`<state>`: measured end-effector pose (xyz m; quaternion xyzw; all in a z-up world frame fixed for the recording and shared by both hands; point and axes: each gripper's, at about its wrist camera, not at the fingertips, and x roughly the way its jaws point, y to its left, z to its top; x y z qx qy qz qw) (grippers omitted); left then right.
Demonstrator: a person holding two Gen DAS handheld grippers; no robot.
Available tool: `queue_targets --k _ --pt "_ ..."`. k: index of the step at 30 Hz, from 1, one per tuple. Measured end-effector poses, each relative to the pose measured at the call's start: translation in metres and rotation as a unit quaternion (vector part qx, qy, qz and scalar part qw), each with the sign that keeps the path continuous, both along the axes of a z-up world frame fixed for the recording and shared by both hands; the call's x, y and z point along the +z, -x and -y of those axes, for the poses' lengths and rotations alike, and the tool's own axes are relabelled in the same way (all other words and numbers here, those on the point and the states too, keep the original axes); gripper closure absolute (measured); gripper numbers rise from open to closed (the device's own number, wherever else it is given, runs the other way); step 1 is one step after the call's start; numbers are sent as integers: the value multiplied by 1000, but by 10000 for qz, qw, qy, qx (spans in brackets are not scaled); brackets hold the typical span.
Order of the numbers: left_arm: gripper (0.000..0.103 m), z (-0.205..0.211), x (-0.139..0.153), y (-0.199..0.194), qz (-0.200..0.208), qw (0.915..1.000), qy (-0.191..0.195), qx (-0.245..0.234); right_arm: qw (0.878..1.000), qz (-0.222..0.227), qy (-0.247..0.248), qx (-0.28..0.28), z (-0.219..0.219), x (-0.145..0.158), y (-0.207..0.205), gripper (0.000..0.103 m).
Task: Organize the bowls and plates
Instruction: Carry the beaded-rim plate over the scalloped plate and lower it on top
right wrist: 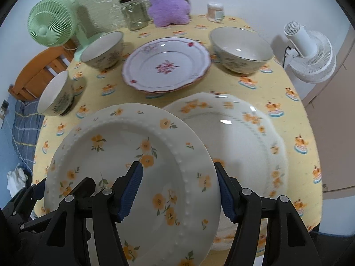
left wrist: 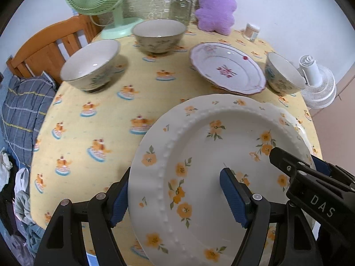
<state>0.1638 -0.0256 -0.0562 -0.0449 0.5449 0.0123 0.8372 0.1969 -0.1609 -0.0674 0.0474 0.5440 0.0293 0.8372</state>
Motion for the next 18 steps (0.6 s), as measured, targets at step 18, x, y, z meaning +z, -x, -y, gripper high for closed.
queue_targets --k 18 --pt "27 89 -24 -15 -129 9995 267 -114 9996 -11 257 -95 97 -11 -6 36"
